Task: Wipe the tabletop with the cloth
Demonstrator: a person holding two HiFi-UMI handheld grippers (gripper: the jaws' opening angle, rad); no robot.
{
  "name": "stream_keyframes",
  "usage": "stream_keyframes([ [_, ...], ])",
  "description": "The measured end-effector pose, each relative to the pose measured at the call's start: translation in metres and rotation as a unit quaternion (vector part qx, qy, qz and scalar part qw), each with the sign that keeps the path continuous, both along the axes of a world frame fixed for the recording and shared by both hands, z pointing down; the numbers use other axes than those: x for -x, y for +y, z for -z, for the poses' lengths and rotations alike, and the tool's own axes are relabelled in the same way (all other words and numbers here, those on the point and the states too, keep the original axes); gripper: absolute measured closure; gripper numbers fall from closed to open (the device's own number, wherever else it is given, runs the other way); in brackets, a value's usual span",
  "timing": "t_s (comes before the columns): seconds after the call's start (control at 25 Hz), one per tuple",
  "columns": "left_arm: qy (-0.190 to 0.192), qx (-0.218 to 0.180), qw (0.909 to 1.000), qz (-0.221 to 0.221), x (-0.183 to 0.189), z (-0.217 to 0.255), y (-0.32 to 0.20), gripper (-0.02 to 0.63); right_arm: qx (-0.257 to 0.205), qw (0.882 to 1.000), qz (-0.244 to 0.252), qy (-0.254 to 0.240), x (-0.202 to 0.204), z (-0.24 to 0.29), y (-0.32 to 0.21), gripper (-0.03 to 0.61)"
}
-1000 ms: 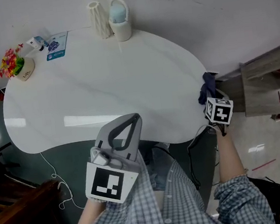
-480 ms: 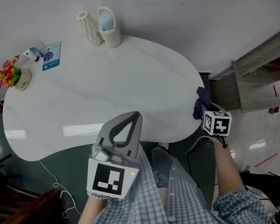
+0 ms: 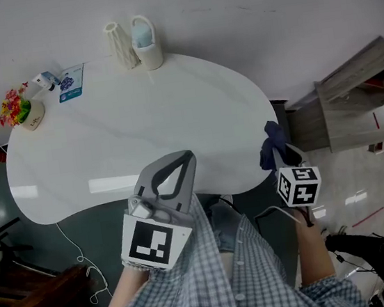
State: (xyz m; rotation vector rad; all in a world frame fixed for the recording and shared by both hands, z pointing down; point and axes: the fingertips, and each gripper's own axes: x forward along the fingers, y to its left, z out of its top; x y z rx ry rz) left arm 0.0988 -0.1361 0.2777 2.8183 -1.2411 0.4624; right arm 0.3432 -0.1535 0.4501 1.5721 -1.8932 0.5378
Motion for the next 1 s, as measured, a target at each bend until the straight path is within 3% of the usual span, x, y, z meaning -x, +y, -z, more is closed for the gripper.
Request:
stream_keyframes([
  [0.12,-0.001,-0.004,1.0000,-0.002,-0.001,0.002,0.002,0.609,-0.024,0.998,0.048,0.025,0.026,0.022,0.004,0.495],
  [0.24,0.000,-0.009,1.0000,-0.002,-0.001,0.004,0.003,0.609,-0.050,0.996,0.078,0.015,0.052,0.044,0.008,0.495],
  [0.68,0.003,-0.019,0.9997,0.015,0.009,0.011,0.002,0.609,-0.119,0.985,0.114,-0.053,0.115,0.106,0.012,0.495],
  [1.0,-0.005,-0.015,0.9998,0.008,0.006,0.008,0.010,0.609,-0.155,0.976,0.142,-0.057,0.136,0.136,0.010,0.495],
])
